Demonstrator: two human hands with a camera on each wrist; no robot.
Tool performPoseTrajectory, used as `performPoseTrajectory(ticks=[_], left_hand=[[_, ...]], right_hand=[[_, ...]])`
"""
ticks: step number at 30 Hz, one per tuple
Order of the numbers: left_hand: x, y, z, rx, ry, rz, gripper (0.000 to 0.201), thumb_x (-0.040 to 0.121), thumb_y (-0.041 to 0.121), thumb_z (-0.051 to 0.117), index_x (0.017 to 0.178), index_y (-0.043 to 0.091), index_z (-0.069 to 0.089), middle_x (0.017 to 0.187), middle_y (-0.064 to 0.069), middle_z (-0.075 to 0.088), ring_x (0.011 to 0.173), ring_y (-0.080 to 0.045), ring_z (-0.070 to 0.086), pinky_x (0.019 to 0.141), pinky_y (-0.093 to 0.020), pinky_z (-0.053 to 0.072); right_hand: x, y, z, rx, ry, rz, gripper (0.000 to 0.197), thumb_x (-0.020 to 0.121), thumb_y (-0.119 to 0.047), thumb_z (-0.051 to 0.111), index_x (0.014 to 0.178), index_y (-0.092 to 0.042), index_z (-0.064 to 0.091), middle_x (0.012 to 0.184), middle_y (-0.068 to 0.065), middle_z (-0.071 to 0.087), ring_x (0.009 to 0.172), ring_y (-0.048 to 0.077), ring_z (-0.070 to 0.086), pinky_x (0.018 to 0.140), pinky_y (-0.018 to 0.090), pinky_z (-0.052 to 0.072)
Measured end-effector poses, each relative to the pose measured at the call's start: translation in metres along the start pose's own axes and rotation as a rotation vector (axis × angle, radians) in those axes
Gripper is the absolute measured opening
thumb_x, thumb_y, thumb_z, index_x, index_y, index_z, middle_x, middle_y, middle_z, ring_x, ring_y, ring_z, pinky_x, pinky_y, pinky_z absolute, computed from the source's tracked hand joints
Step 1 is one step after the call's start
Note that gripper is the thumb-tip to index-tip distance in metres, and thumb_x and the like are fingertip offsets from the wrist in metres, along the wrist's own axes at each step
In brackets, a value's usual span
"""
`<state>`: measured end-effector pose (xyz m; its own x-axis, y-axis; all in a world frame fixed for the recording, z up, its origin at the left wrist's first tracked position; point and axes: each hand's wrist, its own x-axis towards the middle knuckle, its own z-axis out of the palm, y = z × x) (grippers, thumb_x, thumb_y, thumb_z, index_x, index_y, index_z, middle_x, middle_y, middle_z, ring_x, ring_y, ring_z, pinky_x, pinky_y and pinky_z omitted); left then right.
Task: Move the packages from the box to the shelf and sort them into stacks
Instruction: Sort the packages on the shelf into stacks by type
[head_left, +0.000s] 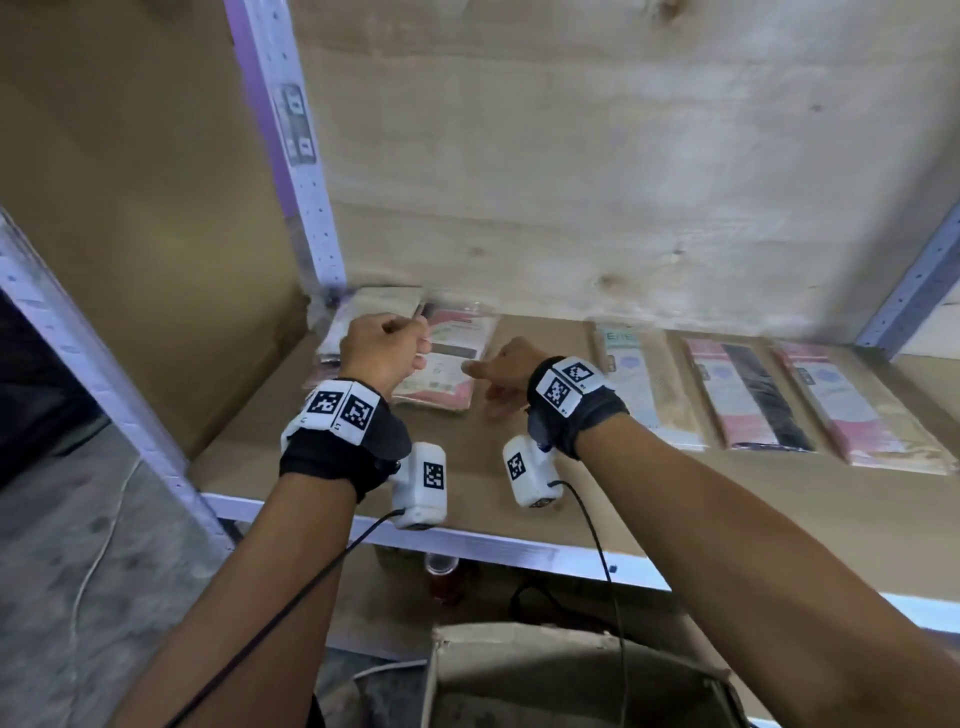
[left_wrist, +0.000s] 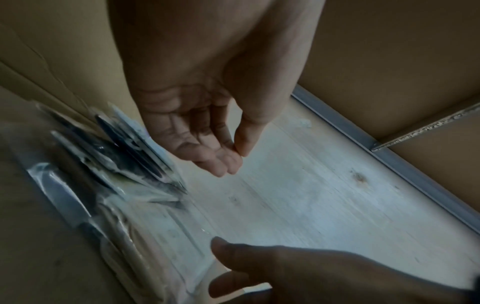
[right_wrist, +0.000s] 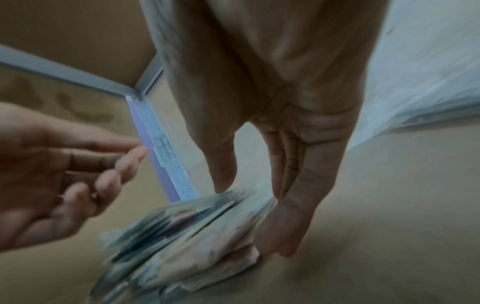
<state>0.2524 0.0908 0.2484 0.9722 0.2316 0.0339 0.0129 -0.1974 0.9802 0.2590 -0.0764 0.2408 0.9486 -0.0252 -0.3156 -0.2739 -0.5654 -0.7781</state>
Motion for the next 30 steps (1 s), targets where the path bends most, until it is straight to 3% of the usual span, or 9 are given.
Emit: performPoseTrajectory(ticks=[2, 5, 9, 13, 17, 19, 21, 24, 30], left_hand=[[0.003, -0.001, -0.005, 0.002, -0.012, -0.012, 0.02, 0.089, 0.021, 0.067, 0.069, 0.017, 0.068, 0.06, 0.0, 0.069, 0.045, -0.008, 0.058, 0.044, -0.016, 0.042], [0.007, -0.003, -0.013, 0.019, -0.041, -0.039, 0.023, 0.09, 0.023, 0.067, 0.068, 0.016, 0.068, 0.061, -0.001, 0.069, 0.048, -0.011, 0.059, 0.047, -0.018, 0.043], [0.007, -0.002, -0.017, 0.032, -0.035, -0.058, 0.021, 0.088, 0.023, 0.068, 0.068, 0.017, 0.069, 0.057, 0.004, 0.069, 0.048, -0.01, 0.059, 0.047, -0.017, 0.044], [-0.003, 0.003, -0.005, -0.017, -0.046, -0.082, 0.019, 0.087, 0.021, 0.069, 0.069, 0.015, 0.067, 0.074, -0.006, 0.071, 0.056, -0.014, 0.061, 0.059, -0.025, 0.054], [-0.029, 0.015, 0.014, -0.12, -0.273, -0.191, 0.013, 0.093, 0.031, 0.066, 0.095, 0.018, 0.066, 0.086, 0.0, 0.066, 0.061, -0.009, 0.071, 0.056, -0.024, 0.059], [-0.04, 0.02, 0.025, -0.187, -0.373, -0.252, 0.015, 0.091, 0.042, 0.067, 0.1, 0.031, 0.061, 0.098, 0.001, 0.064, 0.074, -0.017, 0.076, 0.073, -0.035, 0.062], [-0.046, 0.023, 0.036, -0.322, -0.421, -0.292, 0.036, 0.085, 0.049, 0.071, 0.111, 0.03, 0.059, 0.111, -0.006, 0.063, 0.086, -0.027, 0.076, 0.091, -0.046, 0.057], [-0.051, 0.025, 0.05, -0.461, -0.426, -0.277, 0.046, 0.081, 0.044, 0.077, 0.113, 0.017, 0.06, 0.11, -0.016, 0.064, 0.076, -0.022, 0.077, 0.085, -0.047, 0.06], [-0.055, 0.006, 0.072, -0.447, -0.316, -0.251, 0.015, 0.093, 0.007, 0.063, 0.105, -0.001, 0.063, 0.104, -0.019, 0.072, 0.077, -0.019, 0.074, 0.064, -0.027, 0.061]], right_hand=[[0.014, -0.006, 0.012, 0.013, -0.005, 0.017, 0.043, 0.084, -0.037, 0.076, 0.099, 0.0, 0.059, 0.076, 0.014, 0.076, 0.061, 0.026, 0.073, 0.06, 0.037, 0.062], [0.029, -0.003, 0.024, 0.032, -0.065, 0.062, 0.035, 0.076, -0.031, 0.084, 0.088, -0.003, 0.067, 0.067, 0.008, 0.073, 0.065, 0.027, 0.071, 0.082, 0.044, 0.06], [0.025, 0.007, 0.015, 0.033, 0.001, 0.056, 0.032, 0.073, -0.026, 0.087, 0.08, -0.004, 0.065, 0.046, 0.002, 0.065, 0.038, 0.016, 0.061, 0.04, 0.021, 0.05], [0.003, 0.026, -0.007, 0.074, 0.039, -0.049, 0.025, 0.081, -0.015, 0.08, 0.08, -0.009, 0.055, 0.072, 0.007, 0.064, 0.059, 0.021, 0.056, 0.046, 0.023, 0.044], [-0.034, 0.037, -0.038, 0.275, 0.082, -0.232, 0.027, 0.083, 0.003, 0.07, 0.095, -0.011, 0.05, 0.098, 0.016, 0.064, 0.086, 0.031, 0.062, 0.055, 0.031, 0.048], [-0.056, 0.041, -0.052, 0.239, 0.125, -0.347, 0.024, 0.083, 0.005, 0.069, 0.101, -0.005, 0.056, 0.091, 0.012, 0.059, 0.084, 0.032, 0.064, 0.053, 0.035, 0.055], [-0.075, 0.045, -0.062, 0.136, 0.179, -0.439, 0.027, 0.083, 0.002, 0.07, 0.107, -0.004, 0.061, 0.091, 0.014, 0.056, 0.078, 0.035, 0.064, 0.058, 0.044, 0.057], [-0.094, 0.056, -0.069, -0.069, 0.223, -0.573, 0.028, 0.081, -0.003, 0.074, 0.105, -0.014, 0.066, 0.088, 0.009, 0.057, 0.064, 0.019, 0.055, 0.06, 0.034, 0.05], [-0.094, 0.085, -0.074, -0.175, 0.173, -0.547, 0.049, 0.077, -0.022, 0.082, 0.12, -0.026, 0.061, 0.103, 0.007, 0.057, 0.079, 0.011, 0.05, 0.068, 0.018, 0.041]])
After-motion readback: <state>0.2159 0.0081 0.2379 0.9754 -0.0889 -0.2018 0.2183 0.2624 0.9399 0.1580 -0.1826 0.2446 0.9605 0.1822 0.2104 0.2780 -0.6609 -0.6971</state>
